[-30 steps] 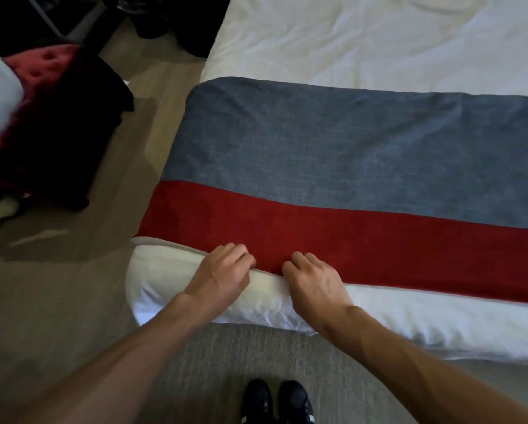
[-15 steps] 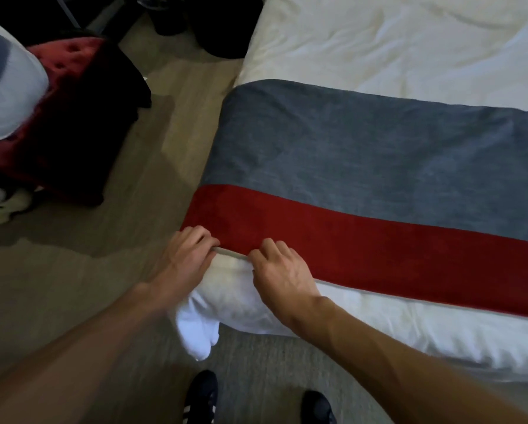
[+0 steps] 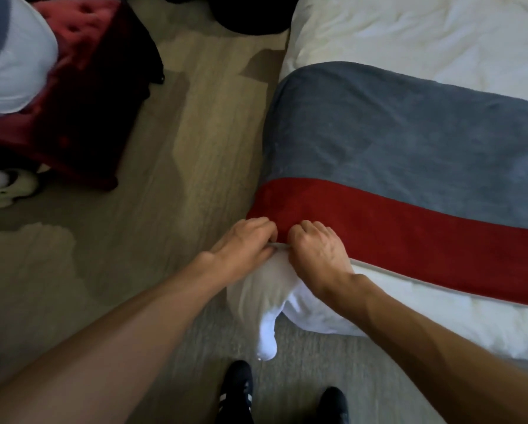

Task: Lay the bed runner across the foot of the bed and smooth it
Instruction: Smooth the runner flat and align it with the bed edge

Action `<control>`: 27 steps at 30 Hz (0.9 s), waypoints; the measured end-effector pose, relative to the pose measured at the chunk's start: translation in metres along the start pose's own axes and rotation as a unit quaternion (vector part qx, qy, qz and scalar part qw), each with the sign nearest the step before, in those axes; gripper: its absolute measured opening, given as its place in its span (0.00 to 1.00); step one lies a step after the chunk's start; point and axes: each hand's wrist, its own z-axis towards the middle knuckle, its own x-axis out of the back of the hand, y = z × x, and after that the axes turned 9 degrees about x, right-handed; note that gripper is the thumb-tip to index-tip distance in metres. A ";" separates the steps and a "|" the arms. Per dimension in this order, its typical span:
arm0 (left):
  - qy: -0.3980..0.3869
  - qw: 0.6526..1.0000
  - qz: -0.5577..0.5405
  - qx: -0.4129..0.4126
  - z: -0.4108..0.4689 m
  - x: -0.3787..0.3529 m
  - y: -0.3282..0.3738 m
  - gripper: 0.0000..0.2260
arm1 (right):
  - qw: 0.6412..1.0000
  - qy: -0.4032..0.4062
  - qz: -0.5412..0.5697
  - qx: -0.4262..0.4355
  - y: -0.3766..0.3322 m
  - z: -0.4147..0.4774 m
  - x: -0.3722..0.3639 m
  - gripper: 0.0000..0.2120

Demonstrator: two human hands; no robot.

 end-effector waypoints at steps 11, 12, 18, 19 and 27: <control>0.016 1.000 0.013 -0.008 -0.037 -0.025 0.000 0.06 | 0.998 -0.027 -0.012 0.047 -0.020 -0.024 -0.002 0.13; 0.008 1.000 0.013 0.022 -0.036 -0.026 -0.004 0.06 | 0.999 -0.010 -0.014 0.044 -0.021 -0.020 -0.001 0.13; -0.022 0.998 0.043 0.049 -0.023 -0.023 -0.011 0.04 | 0.998 0.006 -0.032 0.054 -0.021 -0.009 0.000 0.15; -0.023 0.997 0.041 0.053 -0.025 -0.024 -0.010 0.04 | 0.998 -0.002 -0.028 0.060 -0.020 -0.011 -0.002 0.16; 0.034 0.996 0.074 0.037 -0.032 -0.030 -0.007 0.11 | 0.995 0.018 0.069 0.075 -0.001 -0.020 0.005 0.08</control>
